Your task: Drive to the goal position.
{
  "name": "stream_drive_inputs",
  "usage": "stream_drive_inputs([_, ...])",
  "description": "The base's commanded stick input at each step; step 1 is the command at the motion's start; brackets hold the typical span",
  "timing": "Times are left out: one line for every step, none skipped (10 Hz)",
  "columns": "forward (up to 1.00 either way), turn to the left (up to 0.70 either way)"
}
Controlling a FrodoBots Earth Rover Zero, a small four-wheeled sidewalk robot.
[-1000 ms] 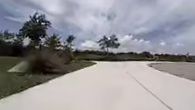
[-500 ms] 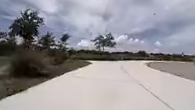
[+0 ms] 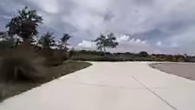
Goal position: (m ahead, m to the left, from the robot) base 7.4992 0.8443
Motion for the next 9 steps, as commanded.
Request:
stream_drive_inputs([0.85,0.0])
stream_drive_inputs([0.85,0.0])
stream_drive_inputs([0.85,0.0])
stream_drive_inputs([0.85,0.0])
stream_drive_inputs([0.85,0.0])
stream_drive_inputs([0.85,0.0])
stream_drive_inputs([0.85,0.0])
stream_drive_inputs([0.85,0.0])
stream_drive_inputs([0.85,0.0])
